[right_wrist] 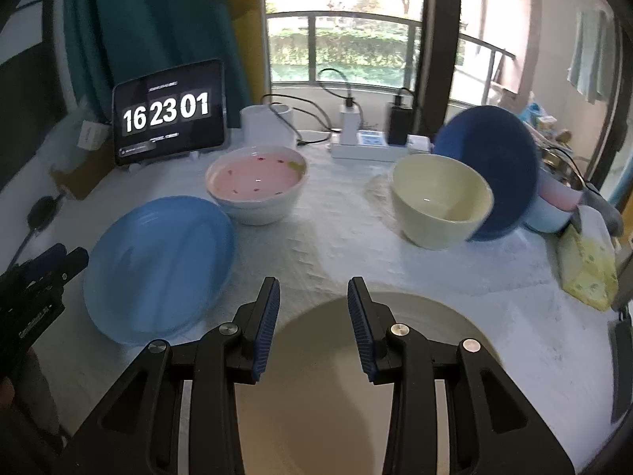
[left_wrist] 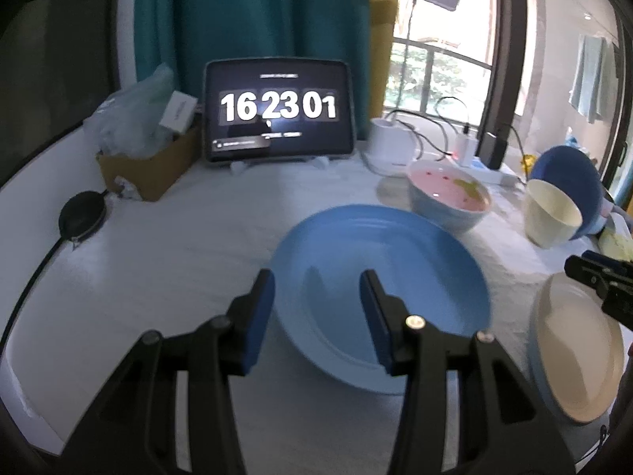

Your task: Organize plates and bowls

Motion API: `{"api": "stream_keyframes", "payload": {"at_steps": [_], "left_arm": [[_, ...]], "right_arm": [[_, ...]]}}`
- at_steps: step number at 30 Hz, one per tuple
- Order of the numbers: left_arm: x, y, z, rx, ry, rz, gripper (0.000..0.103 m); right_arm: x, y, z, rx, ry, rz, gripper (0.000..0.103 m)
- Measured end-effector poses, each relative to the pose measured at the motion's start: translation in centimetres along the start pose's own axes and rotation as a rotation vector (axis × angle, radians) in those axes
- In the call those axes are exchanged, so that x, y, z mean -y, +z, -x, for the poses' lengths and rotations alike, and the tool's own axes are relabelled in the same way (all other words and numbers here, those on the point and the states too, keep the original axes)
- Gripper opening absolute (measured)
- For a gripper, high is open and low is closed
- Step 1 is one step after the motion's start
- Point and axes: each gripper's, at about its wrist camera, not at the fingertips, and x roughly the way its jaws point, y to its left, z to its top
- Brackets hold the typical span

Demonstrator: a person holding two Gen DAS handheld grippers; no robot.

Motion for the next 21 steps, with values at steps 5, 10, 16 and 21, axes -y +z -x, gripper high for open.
{"api": "stream_keyframes", "payload": {"at_steps": [5, 10, 16, 21], "left_arm": [[-1.3, 0.3, -1.1, -0.007, 0.017, 0.009, 0.046], [-2.3, 0.6, -2.3, -0.015, 0.022, 0.013, 0.046], [-3.0, 0.9, -3.7, -0.026, 0.011, 0.026, 0.046], [-3.2, 1.0, -4.9, -0.045, 0.005, 0.035, 0.046]], "right_arm": [[-1.5, 0.5, -1.4, -0.017, 0.017, 0.016, 0.038], [-2.6, 0.8, -2.7, -0.037, 0.031, 0.025, 0.038], [-3.6, 1.1, -4.2, -0.06, 0.045, 0.035, 0.038], [-4.2, 1.5, -5.3, -0.081, 0.059, 0.038, 0.038]]}}
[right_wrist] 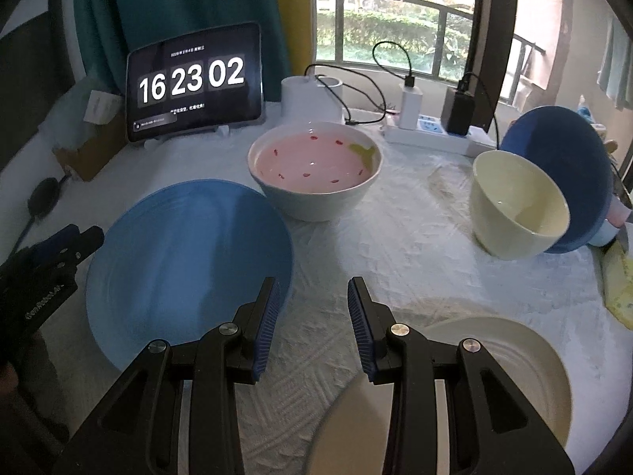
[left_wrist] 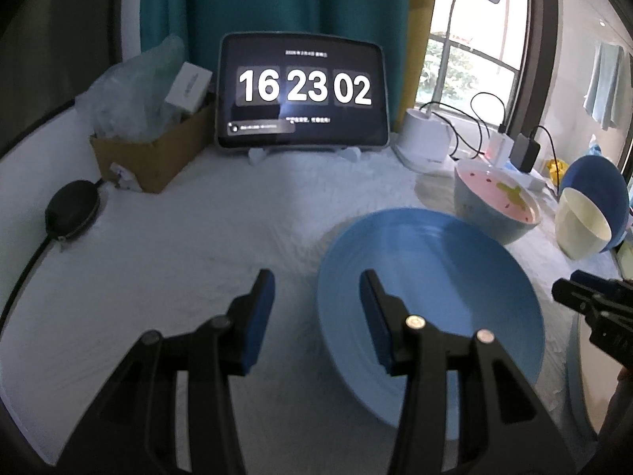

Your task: Organize plates and bowls

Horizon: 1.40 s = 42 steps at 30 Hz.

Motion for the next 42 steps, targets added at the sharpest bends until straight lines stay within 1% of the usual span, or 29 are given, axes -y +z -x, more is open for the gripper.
{"api": "stream_keyframes", "payload": {"at_steps": [5, 8, 11, 13, 15, 18, 20, 22, 24, 25, 27, 30, 36, 42], "left_arm": [[-0.2, 0.0, -1.3, -0.029, -0.005, 0.009, 0.046], [-0.1, 0.0, -2.2, -0.072, -0.019, 0.008, 0.046], [-0.1, 0.0, -2.6, -0.089, -0.032, 0.009, 0.046], [0.2, -0.1, -3.1, -0.121, -0.044, -0.004, 0.046], [0.3, -0.1, -3.6, -0.151, -0.04, -0.01, 0.046], [0.3, -0.2, -3.8, -0.164, -0.036, -0.007, 0.046], [0.5, -0.2, -3.9, -0.167, -0.036, -0.011, 0.046], [0.8, -0.2, -4.0, -0.169, -0.048, -0.026, 0.045], [1.1, -0.2, -4.0, -0.171, -0.062, -0.043, 0.045], [1.2, -0.2, -4.0, -0.172, -0.07, -0.05, 0.042], [1.4, -0.2, -3.9, -0.173, -0.074, -0.061, 0.04], [1.2, -0.2, -3.9, -0.172, -0.078, -0.049, 0.037], [1.4, -0.4, -3.0, -0.17, -0.092, -0.046, 0.036], [1.7, -0.8, -1.9, -0.156, -0.09, -0.05, 0.036]], "right_arm": [[-0.5, 0.4, -1.2, -0.028, 0.022, 0.0, 0.038], [-0.6, 0.5, -2.0, -0.047, 0.028, -0.009, 0.038], [-0.6, 0.7, -2.6, -0.063, 0.034, -0.016, 0.038], [-0.6, 0.6, -2.9, -0.079, 0.037, -0.023, 0.038], [-0.5, 0.5, -3.3, -0.1, 0.041, -0.032, 0.038], [-0.7, 0.4, -3.6, -0.111, 0.045, -0.02, 0.038], [-1.0, 0.3, -4.0, -0.126, 0.047, -0.004, 0.037], [-1.3, 0.1, -4.4, -0.139, 0.049, 0.006, 0.025], [-1.4, 0.1, -4.5, -0.136, 0.059, 0.009, 0.022], [-1.5, 0.1, -4.6, -0.135, 0.061, 0.012, 0.02], [-1.6, 0.1, -4.5, -0.132, 0.055, 0.02, 0.019], [-1.4, 0.1, -4.3, -0.13, 0.061, 0.012, 0.016], [-1.4, 0.1, -3.1, -0.102, 0.047, 0.014, 0.016], [-1.1, -0.3, -2.0, -0.086, 0.048, 0.01, 0.016]]}}
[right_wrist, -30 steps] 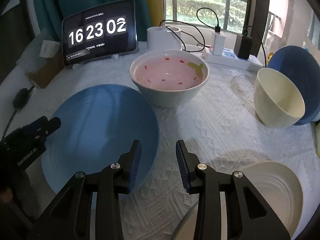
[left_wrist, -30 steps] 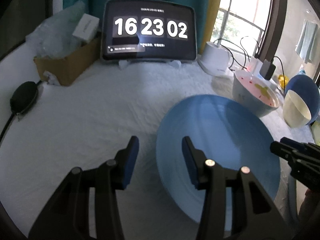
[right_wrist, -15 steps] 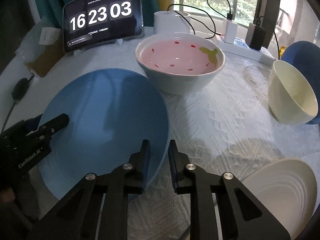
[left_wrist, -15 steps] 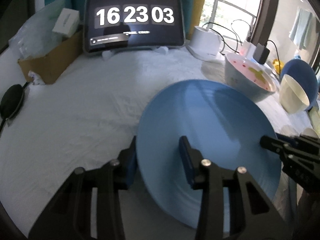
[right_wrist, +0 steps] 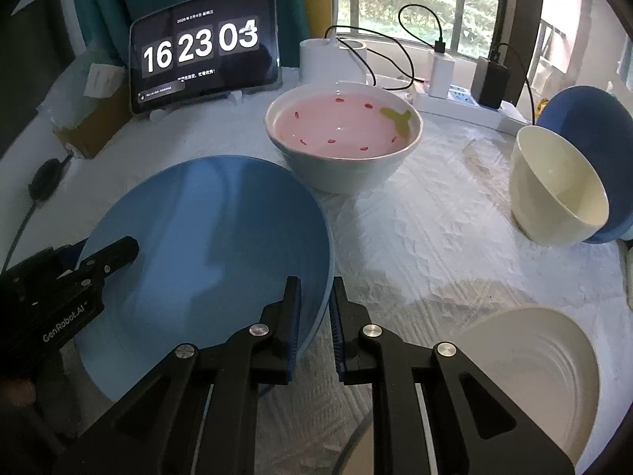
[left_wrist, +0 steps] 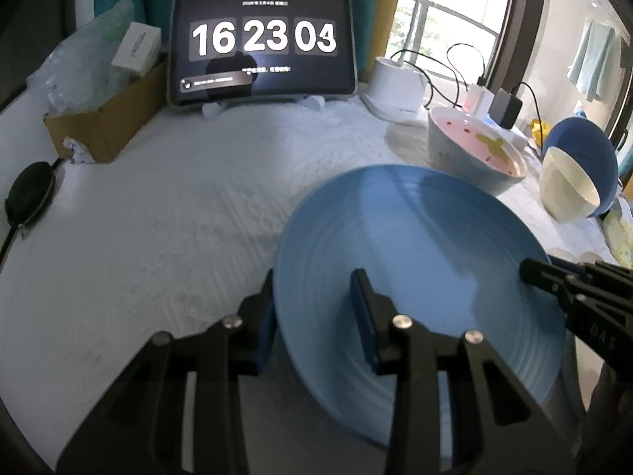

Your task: Organize plates and bowls

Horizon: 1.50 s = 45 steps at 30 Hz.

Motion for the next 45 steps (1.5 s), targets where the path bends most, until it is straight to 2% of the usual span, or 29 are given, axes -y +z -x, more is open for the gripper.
{"api": "stream_keyframes", "payload": {"at_steps": [20, 45], "left_arm": [[3.6, -1.0, 4.5, 0.048, -0.024, -0.035, 0.036], [14.2, -3.5, 7.1, 0.027, -0.103, -0.172, 0.036]], "right_arm": [[2.4, -1.9, 4.9, 0.091, -0.004, -0.034, 0.016], [11.5, -7.4, 9.7, 0.141, -0.05, -0.175, 0.016]]}}
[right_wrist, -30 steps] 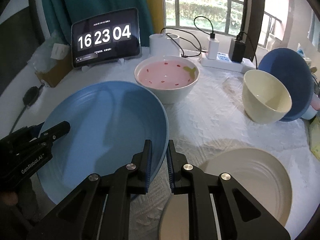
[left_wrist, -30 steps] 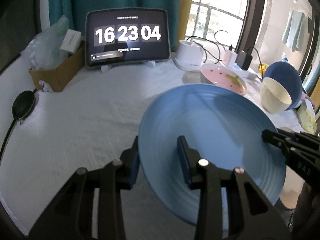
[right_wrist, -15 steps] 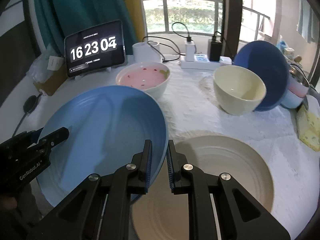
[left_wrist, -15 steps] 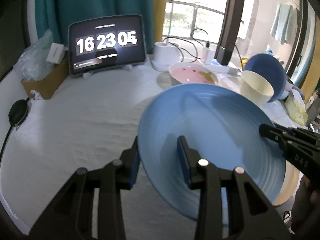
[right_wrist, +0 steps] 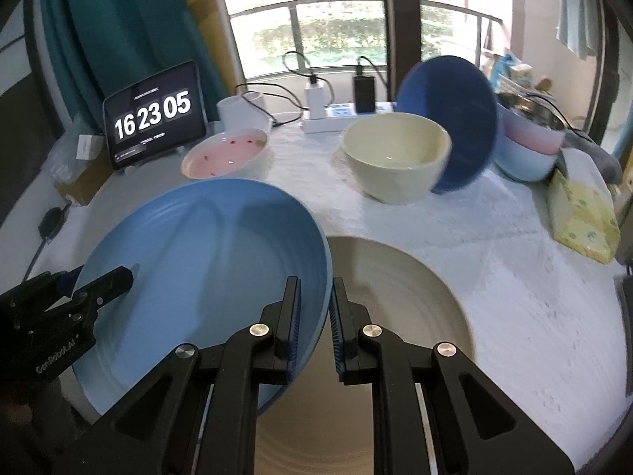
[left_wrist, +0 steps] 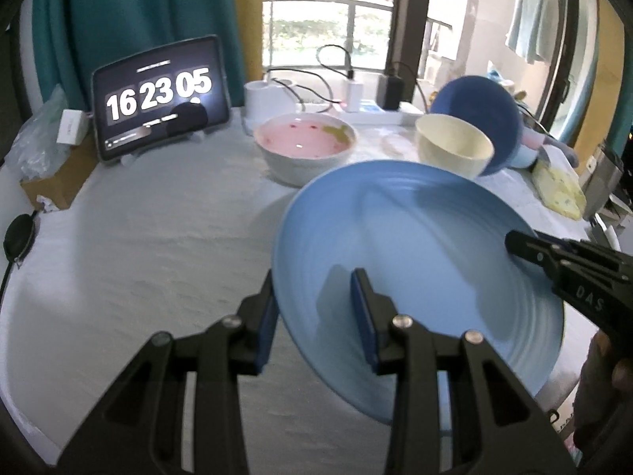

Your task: Organize plates and bowls

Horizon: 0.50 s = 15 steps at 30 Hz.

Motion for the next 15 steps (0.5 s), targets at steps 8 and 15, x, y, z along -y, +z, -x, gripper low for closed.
{"api": "stream_keyframes", "payload": {"at_steps": [8, 15], "left_arm": [[3.2, -0.7, -0.2, -0.023, -0.029, -0.037, 0.037], [5.8, -1.4, -0.6, -0.043, -0.032, -0.078, 0.038]], "right_arm": [[3.4, -1.8, 1.5, 0.01, -0.016, -0.048, 0.016], [6.0, -3.2, 2.1, 0.023, -0.018, -0.089, 0.016]]}}
